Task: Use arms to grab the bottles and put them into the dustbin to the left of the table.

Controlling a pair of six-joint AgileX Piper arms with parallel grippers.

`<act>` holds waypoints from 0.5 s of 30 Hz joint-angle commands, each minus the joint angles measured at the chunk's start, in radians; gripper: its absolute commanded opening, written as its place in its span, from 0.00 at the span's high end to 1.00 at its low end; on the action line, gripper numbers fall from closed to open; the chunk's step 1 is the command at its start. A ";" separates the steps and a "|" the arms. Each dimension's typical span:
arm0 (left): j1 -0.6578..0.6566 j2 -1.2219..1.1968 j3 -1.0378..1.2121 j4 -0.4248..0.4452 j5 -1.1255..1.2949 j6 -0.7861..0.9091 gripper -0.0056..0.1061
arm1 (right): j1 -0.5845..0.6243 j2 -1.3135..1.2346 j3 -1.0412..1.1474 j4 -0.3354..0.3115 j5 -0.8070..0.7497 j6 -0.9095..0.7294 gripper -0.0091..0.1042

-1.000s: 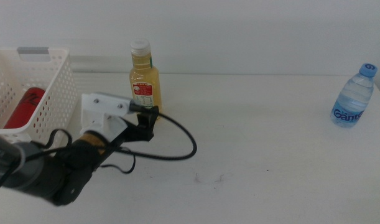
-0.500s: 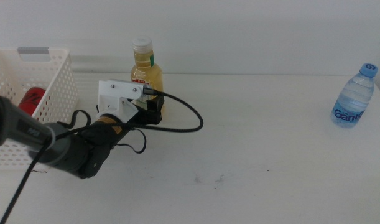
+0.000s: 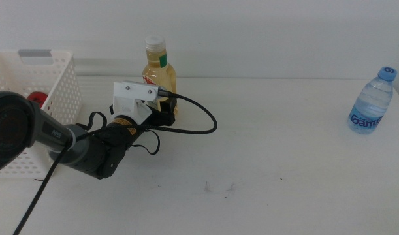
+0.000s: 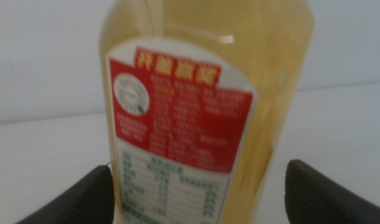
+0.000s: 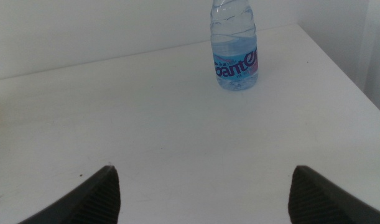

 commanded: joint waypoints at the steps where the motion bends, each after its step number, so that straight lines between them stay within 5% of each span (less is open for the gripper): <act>1: -0.004 0.002 -0.004 -0.002 0.012 0.009 0.11 | -0.008 -0.005 0.003 -0.003 -0.009 -0.005 0.26; 10: 0.085 0.002 -0.004 0.253 -0.010 -0.138 0.11 | -0.008 -0.005 0.003 -0.003 -0.009 -0.005 0.26; 15: 0.111 0.002 -0.004 0.302 -0.032 -0.155 0.11 | -0.008 -0.005 0.003 -0.003 -0.009 -0.005 0.26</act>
